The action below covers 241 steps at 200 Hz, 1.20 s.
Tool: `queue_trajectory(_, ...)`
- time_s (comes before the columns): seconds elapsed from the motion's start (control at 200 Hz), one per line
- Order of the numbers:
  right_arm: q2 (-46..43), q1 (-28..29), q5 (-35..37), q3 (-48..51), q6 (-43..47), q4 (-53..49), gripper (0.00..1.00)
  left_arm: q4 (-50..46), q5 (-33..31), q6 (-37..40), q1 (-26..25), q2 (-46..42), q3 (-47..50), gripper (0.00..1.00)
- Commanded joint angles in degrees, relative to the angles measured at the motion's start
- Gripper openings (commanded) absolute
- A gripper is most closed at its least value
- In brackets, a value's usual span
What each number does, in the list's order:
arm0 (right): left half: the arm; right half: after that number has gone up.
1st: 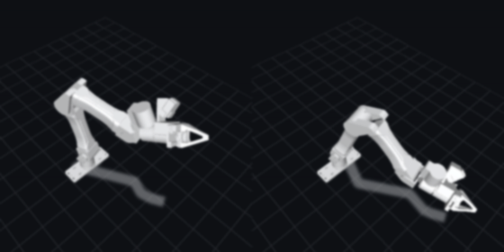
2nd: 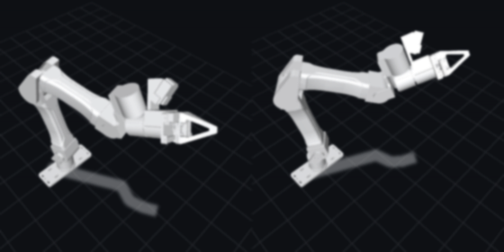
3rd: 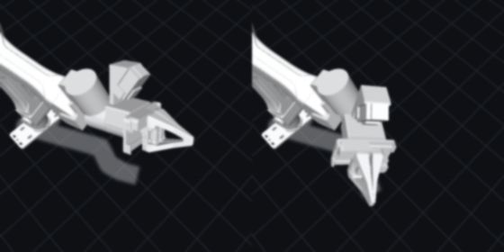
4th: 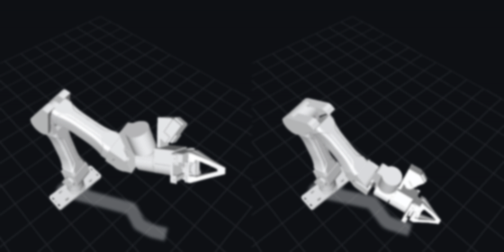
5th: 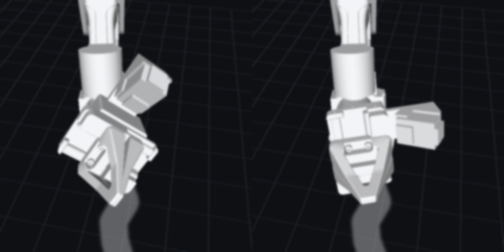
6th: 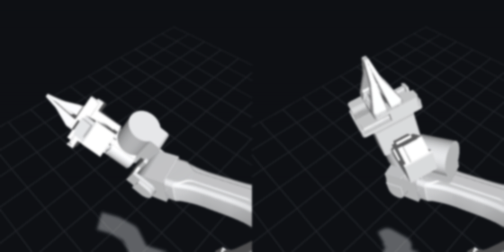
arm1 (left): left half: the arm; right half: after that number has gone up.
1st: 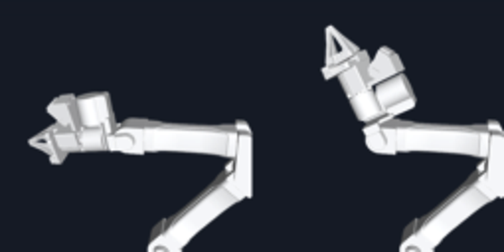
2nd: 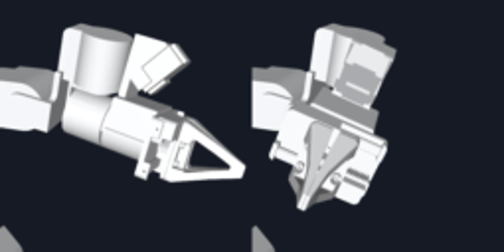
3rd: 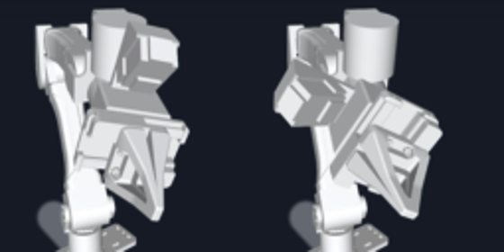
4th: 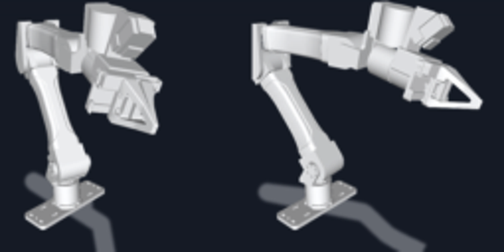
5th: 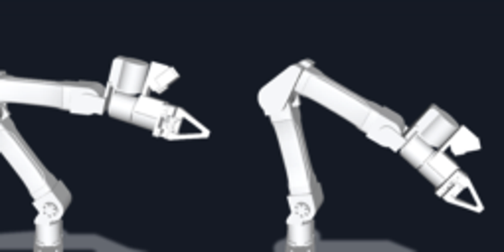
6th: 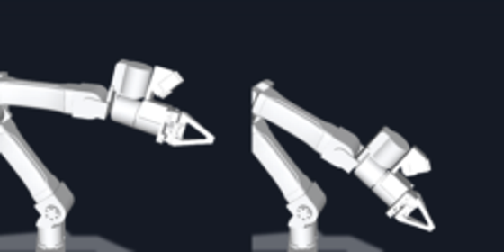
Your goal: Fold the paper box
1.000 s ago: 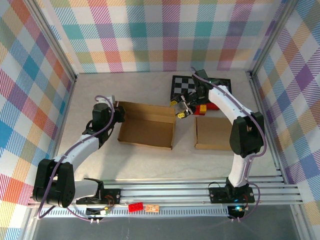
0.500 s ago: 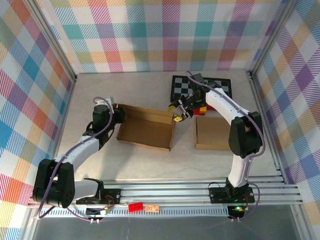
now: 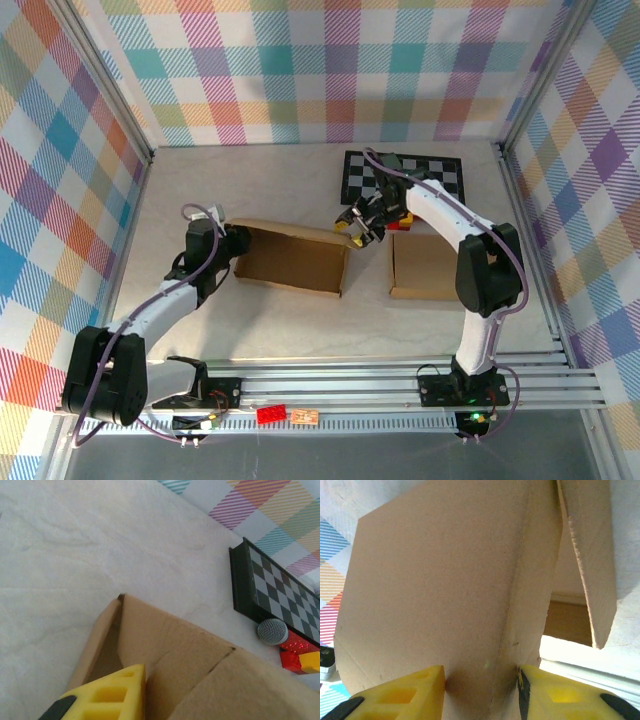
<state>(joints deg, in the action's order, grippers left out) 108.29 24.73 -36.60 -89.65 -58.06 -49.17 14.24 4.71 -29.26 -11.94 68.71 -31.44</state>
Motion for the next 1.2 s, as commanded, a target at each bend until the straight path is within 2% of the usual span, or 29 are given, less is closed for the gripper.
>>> queue_trajectory(0.0, -0.9, 1.0, 3.6, 1.8, 3.6, -0.9, 0.42, -2.8, 1.2, -2.9, -0.7, -2.4, 1.7, 0.21)
queue_trajectory(0.145, -1.6, 1.1, 5.3, 3.2, 4.2, 0.5, 0.42, -5.2, 1.6, -3.3, -0.7, -3.9, 1.8, 0.27)
queue_trajectory(0.285, -1.5, 1.3, 6.6, 3.0, 5.2, 0.4, 0.41, -11.3, 2.7, -4.4, -0.7, -5.4, 0.2, 0.47)
queue_trajectory(0.37, -1.3, 1.3, 6.6, 3.1, 5.4, 0.8, 0.41, -17.4, 3.2, -6.2, -0.7, -7.0, -1.1, 0.58)
queue_trajectory(0.53, -1.1, 1.3, 7.2, 3.4, 5.3, 1.4, 0.41, -29.6, 6.8, -9.5, -0.7, -9.3, -3.6, 0.66)
queue_trajectory(0.6, -1.0, 1.3, 7.3, 3.4, 5.4, 1.4, 0.41, -36.4, 9.0, -11.9, -0.7, -10.6, -4.4, 0.73)
queue_trajectory(0.75, -0.8, 1.3, 7.6, 3.3, 5.7, 0.9, 0.41, -47.2, 12.5, -16.9, -1.0, -14.7, -7.8, 0.72)
queue_trajectory(0.855, -0.9, 1.3, 7.9, 3.3, 6.1, 0.7, 0.41, -54.9, 9.6, -19.8, -1.1, -19.5, -14.6, 0.70)
queue_trajectory(0.925, -1.1, 1.3, 8.2, 3.3, 6.3, 0.4, 0.41, -59.7, 6.6, -19.4, -0.9, -19.4, -22.2, 0.66)
queue_trajectory(1.025, -1.2, 1.3, 8.5, 3.4, 6.6, 0.2, 0.41, -66.0, 3.7, -15.1, -0.2, -12.2, -35.7, 0.62)
queue_trajectory(1.2, -1.2, 1.4, 9.3, 3.2, 7.4, -0.5, 0.43, -74.2, 1.1, 0.2, 2.6, 10.5, -59.0, 0.63)
